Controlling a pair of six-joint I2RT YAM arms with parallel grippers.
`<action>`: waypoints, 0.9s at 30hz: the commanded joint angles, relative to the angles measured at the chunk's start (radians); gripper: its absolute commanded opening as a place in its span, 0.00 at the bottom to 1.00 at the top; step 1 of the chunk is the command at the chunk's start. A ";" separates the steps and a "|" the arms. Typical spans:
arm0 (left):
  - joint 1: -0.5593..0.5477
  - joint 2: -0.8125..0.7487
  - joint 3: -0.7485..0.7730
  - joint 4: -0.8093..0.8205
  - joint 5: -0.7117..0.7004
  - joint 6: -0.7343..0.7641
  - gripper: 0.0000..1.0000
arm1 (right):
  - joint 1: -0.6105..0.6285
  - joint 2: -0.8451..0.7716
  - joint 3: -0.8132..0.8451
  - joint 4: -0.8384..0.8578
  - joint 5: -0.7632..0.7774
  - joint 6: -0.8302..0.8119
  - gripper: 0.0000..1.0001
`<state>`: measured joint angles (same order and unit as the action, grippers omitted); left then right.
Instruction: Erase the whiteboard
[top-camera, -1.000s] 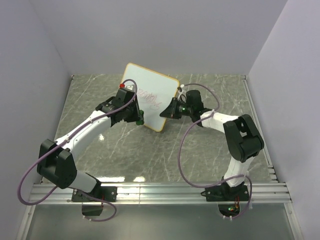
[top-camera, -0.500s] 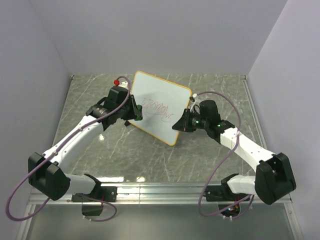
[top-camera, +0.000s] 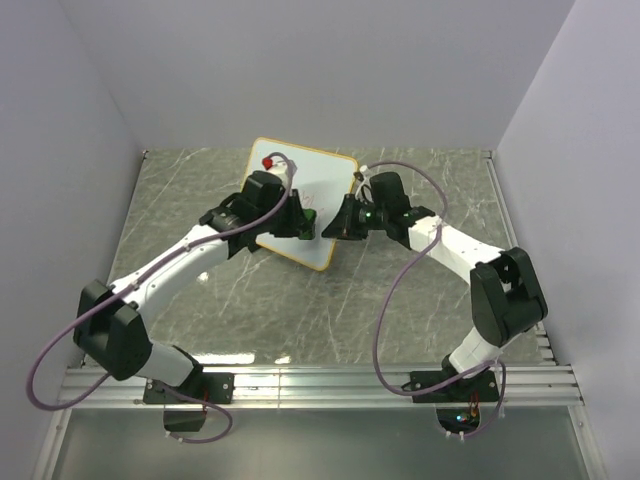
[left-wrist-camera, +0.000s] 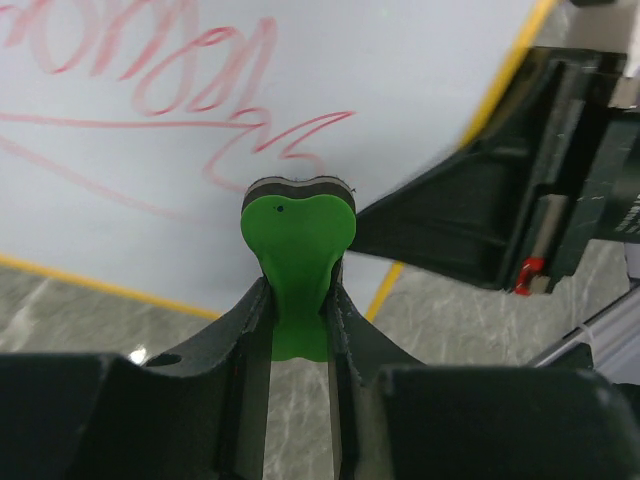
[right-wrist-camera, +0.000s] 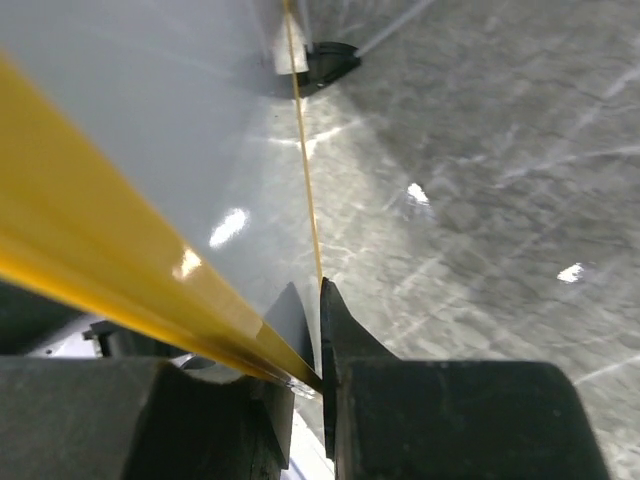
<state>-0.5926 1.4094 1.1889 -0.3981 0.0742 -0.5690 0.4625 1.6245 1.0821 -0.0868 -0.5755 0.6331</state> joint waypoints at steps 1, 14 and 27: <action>-0.058 0.051 0.084 0.120 0.029 0.023 0.00 | 0.036 0.012 0.061 -0.214 0.014 -0.024 0.00; -0.067 0.281 0.150 0.131 -0.096 0.070 0.00 | 0.061 -0.149 -0.007 -0.340 0.003 -0.076 0.00; 0.065 0.356 -0.035 0.196 -0.083 0.135 0.00 | 0.057 -0.195 -0.011 -0.370 0.020 -0.075 0.00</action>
<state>-0.5049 1.6554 1.2213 -0.1490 0.0193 -0.4824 0.4747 1.4719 1.0683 -0.3191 -0.4858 0.6678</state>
